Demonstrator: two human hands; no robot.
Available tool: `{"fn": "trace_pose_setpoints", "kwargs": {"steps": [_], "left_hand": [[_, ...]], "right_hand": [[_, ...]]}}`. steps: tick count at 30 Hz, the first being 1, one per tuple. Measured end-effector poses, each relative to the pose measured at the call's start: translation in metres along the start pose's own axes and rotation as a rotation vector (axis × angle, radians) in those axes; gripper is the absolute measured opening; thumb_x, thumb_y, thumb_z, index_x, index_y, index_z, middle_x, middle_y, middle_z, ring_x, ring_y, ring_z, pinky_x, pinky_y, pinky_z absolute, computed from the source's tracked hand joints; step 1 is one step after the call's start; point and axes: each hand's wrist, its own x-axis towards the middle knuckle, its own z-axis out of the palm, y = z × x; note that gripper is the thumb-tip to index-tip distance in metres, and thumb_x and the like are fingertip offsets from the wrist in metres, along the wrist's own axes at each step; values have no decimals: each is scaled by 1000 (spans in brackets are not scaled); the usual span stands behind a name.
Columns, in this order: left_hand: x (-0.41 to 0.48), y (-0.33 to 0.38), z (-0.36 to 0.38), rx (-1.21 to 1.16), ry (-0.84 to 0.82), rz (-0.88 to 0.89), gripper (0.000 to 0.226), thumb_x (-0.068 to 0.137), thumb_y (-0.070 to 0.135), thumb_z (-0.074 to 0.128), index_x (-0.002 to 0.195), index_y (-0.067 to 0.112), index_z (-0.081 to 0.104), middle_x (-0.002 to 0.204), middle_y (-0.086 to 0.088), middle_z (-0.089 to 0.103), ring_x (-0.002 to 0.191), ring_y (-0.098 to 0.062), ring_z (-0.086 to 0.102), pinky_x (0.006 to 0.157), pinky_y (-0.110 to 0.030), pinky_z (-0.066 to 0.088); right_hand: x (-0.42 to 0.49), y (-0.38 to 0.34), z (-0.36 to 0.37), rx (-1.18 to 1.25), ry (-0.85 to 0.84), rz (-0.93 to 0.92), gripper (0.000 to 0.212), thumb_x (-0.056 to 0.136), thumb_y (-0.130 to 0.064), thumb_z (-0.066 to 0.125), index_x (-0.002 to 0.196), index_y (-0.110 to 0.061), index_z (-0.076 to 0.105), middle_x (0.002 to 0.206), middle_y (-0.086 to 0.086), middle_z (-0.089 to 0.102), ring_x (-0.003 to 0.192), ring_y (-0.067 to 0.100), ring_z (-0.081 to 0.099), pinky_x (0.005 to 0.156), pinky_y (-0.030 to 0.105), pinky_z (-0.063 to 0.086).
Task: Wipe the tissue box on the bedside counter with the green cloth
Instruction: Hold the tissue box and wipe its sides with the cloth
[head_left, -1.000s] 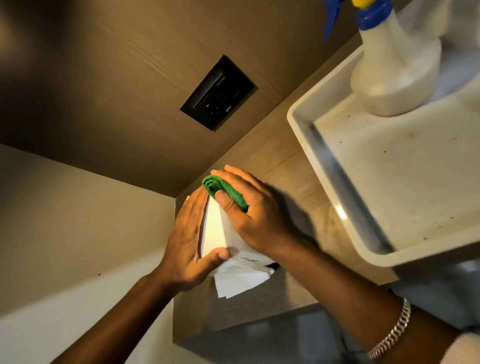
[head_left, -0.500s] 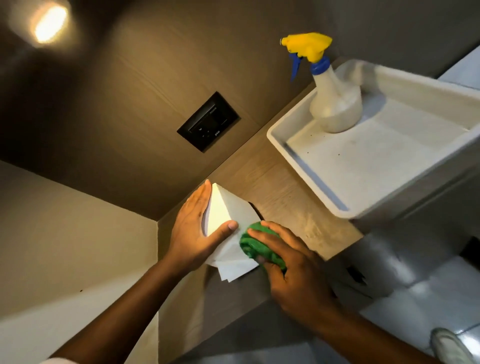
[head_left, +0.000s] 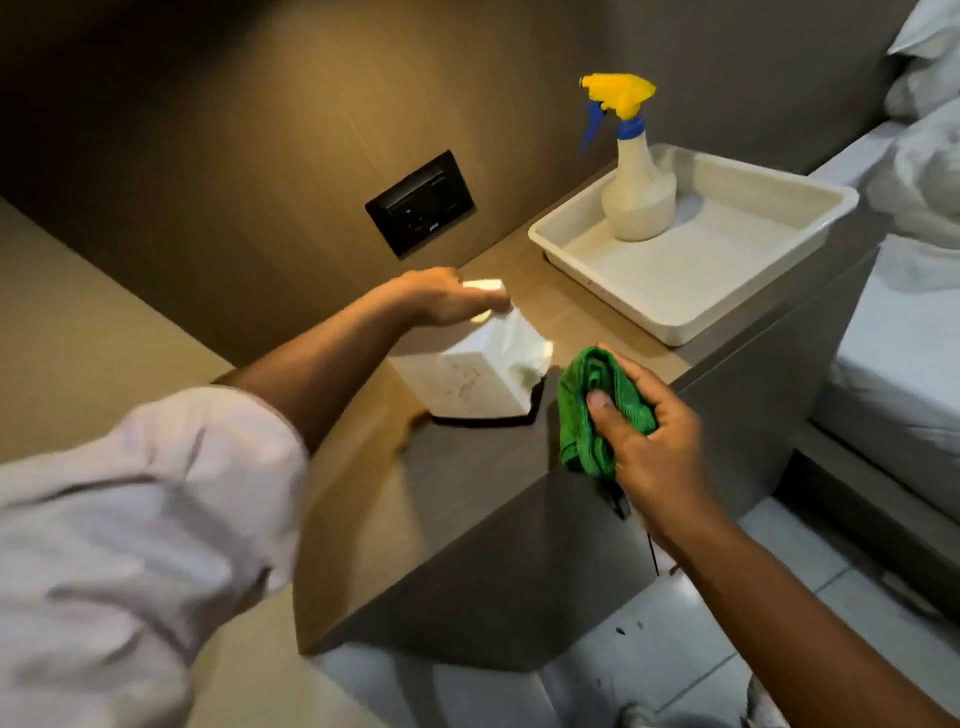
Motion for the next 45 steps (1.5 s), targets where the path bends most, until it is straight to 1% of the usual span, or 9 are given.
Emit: {"fn": "trace_pose_setpoints", "kwargs": {"steps": [3, 7, 12, 16, 21, 27, 32, 37, 45], "left_hand": [[-8, 15, -5, -131, -193, -162, 84, 84, 70, 45, 142, 10, 38, 146, -18, 45, 130, -40, 46, 98, -47, 39], [-9, 13, -7, -228, -221, -333, 110, 59, 85, 59, 134, 5, 42, 111, -25, 61, 96, -46, 65, 90, -56, 53], [-2, -4, 0, -243, -212, -309, 115, 60, 87, 54, 146, 13, 31, 140, -24, 48, 116, -52, 56, 88, -58, 54], [12, -26, 15, 124, -43, 236, 80, 92, 68, 20, 153, 24, -7, 165, -5, -7, 151, -31, -5, 119, -55, 4], [21, -48, 38, 136, 178, 704, 65, 97, 51, 9, 153, 23, -7, 164, -1, -14, 149, -17, -17, 120, -47, -10], [25, -48, 38, 102, 234, 747, 64, 98, 46, 13, 154, 19, -3, 164, -2, -12, 150, -17, -16, 122, -47, -6], [22, -47, 41, 82, 246, 730, 65, 97, 45, 14, 154, 17, -2, 165, -4, -9, 150, -18, -13, 122, -46, -4], [20, -45, 41, 73, 232, 708, 69, 95, 47, 14, 154, 17, -3, 165, -4, -10, 150, -20, -14, 122, -49, -4], [17, -44, 40, 76, 211, 699, 70, 94, 49, 14, 154, 17, -4, 164, -4, -12, 150, -20, -15, 122, -48, -5]], "right_hand": [[5, 6, 13, -23, 44, -40, 43, 88, -11, 66, 107, -49, 60, 110, -18, 66, 107, 9, 65, 95, 41, 55], [15, 16, 30, -68, 138, -79, 41, 88, -19, 66, 124, -37, 55, 119, -14, 60, 110, 1, 59, 89, 27, 54], [20, 16, 34, -53, 205, -129, 32, 88, -21, 66, 117, -23, 53, 104, -20, 58, 93, -13, 59, 68, 6, 49], [8, 18, 42, -96, 248, -202, 32, 89, -27, 66, 119, -20, 57, 112, -2, 62, 101, 0, 62, 69, 9, 52], [8, 15, 63, -334, 288, -316, 39, 87, -31, 67, 124, -20, 61, 120, 6, 56, 107, 12, 57, 75, 15, 53], [-35, 47, 99, -413, 181, -320, 41, 82, -18, 72, 122, -20, 63, 121, 8, 51, 110, 19, 52, 85, 29, 55], [-9, 40, 75, -364, 322, -327, 39, 84, -22, 71, 122, -21, 63, 116, 7, 55, 99, 7, 54, 73, 3, 46], [-12, 45, 92, -397, 365, -298, 37, 86, -24, 69, 122, -18, 61, 120, 8, 52, 103, 10, 56, 72, 9, 52], [-14, 52, 70, -323, 317, -280, 36, 85, -25, 71, 119, -19, 63, 111, 3, 56, 95, -12, 52, 68, 3, 47]]}}
